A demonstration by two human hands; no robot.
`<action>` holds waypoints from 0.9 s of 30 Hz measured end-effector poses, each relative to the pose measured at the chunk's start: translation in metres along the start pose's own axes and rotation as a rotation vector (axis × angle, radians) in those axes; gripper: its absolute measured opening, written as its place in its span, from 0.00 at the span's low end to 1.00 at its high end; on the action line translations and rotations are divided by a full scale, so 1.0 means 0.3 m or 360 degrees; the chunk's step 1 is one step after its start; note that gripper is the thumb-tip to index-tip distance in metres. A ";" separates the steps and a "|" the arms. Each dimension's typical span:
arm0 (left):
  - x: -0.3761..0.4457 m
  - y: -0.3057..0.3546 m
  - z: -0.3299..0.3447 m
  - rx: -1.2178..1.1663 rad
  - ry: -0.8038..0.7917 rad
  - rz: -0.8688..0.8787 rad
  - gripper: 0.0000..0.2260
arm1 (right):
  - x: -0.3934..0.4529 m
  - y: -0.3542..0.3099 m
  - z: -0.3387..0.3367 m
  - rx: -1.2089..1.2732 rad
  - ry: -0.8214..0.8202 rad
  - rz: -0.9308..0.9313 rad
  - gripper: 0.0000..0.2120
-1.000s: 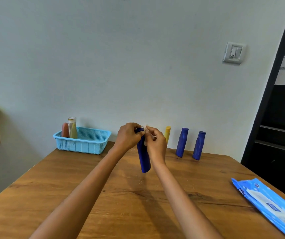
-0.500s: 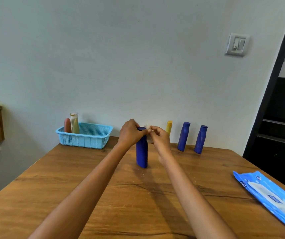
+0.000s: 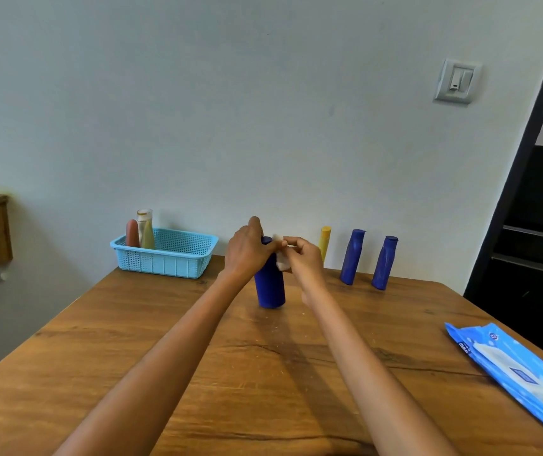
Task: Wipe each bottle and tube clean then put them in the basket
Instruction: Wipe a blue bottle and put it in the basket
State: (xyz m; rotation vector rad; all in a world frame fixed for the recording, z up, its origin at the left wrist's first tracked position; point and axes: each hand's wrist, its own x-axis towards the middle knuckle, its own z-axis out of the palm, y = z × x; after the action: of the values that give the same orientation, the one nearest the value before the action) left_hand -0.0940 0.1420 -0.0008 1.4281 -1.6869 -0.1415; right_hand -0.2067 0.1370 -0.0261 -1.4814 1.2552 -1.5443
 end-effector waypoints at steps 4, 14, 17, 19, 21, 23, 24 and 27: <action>-0.002 -0.010 -0.003 -0.0008 0.0069 -0.0048 0.20 | -0.016 0.041 0.007 -0.0235 0.0026 -0.0006 0.07; -0.005 0.015 0.020 0.0424 0.0176 0.0105 0.20 | -0.008 0.043 -0.005 -0.0333 0.0037 -0.0011 0.07; -0.002 0.001 0.016 0.0545 0.0180 0.0165 0.18 | -0.020 0.011 0.003 -0.0164 0.0016 -0.0168 0.08; 0.001 -0.005 0.009 0.0619 0.0174 0.0183 0.18 | -0.029 0.012 0.007 -0.0118 0.0001 -0.0195 0.07; 0.003 -0.004 -0.001 0.0650 0.0154 0.0176 0.20 | -0.034 0.035 0.008 -0.0192 0.0003 -0.0123 0.07; 0.006 -0.006 -0.007 0.0641 0.0132 0.0167 0.22 | -0.030 0.075 0.008 -0.0344 -0.0035 0.0056 0.07; 0.008 -0.008 -0.008 0.0639 0.0122 0.0164 0.22 | -0.033 0.092 0.007 -0.0412 -0.0078 0.0177 0.07; 0.009 -0.008 -0.007 0.0627 0.0116 0.0157 0.20 | -0.030 0.111 0.001 -0.0460 -0.0122 0.0364 0.06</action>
State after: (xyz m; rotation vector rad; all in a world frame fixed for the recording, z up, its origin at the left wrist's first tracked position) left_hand -0.0907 0.1399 0.0005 1.6064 -1.7858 0.3106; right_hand -0.2102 0.1342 -0.0602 -1.4949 1.5922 -1.1849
